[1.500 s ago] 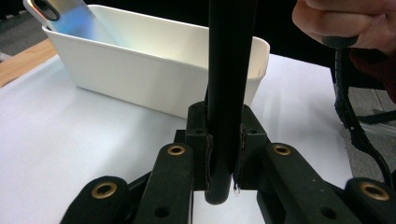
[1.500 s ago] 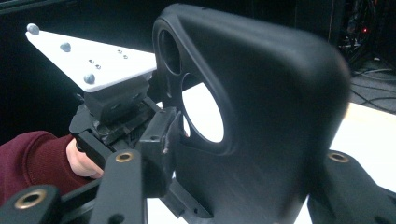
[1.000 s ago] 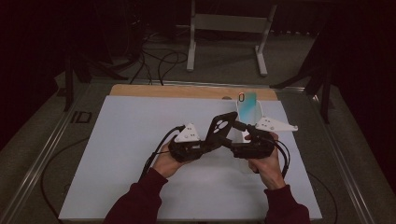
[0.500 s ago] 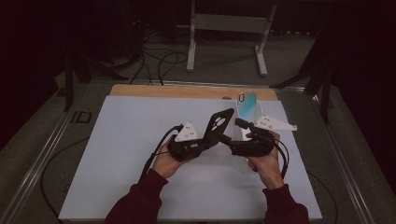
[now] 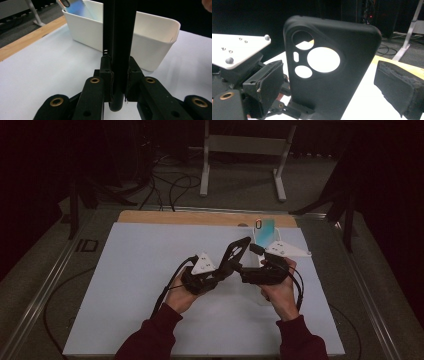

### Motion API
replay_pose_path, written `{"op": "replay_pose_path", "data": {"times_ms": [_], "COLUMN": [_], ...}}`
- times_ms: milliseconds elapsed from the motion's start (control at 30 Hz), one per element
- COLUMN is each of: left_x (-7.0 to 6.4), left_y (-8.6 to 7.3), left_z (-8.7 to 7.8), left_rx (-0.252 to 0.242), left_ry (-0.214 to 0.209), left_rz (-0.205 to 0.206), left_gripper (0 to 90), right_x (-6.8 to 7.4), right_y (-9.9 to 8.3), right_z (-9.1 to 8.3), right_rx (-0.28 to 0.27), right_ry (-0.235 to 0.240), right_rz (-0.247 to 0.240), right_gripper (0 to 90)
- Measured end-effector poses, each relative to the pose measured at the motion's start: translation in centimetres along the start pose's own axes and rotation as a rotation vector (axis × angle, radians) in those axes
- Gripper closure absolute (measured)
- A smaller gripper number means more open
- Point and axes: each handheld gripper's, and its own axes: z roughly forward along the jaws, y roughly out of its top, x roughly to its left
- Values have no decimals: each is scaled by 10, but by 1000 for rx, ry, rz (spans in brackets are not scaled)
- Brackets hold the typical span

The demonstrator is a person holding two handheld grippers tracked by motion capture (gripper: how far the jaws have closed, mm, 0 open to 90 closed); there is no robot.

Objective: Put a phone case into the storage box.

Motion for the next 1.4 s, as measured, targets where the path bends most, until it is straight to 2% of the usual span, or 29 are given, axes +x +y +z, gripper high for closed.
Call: {"op": "replay_pose_path", "data": {"times_ms": [200, 333, 533, 1067, 1400], "left_x": [-4, -8, -12, -9, 2], "left_y": [-1, -1, -2, -2, -1], "left_z": [4, 6, 8, 8, -5], "left_rx": [2, 5, 4, 1, -13], "left_ry": [-6, -16, -31, -39, -22], "left_rz": [3, 9, 8, -5, -37], "left_gripper": [804, 805, 805, 794, 520], "right_x": [3, 4, 5, 9, 10], "right_y": [2, 5, 6, 8, 8], "right_z": [2, 5, 7, 7, 12], "right_rx": [-2, -9, -21, -12, -6], "right_ry": [-13, -41, -50, -59, -66], "right_rz": [-3, 8, 25, 10, 1], "right_gripper": [87, 94, 99, 131, 133]}}
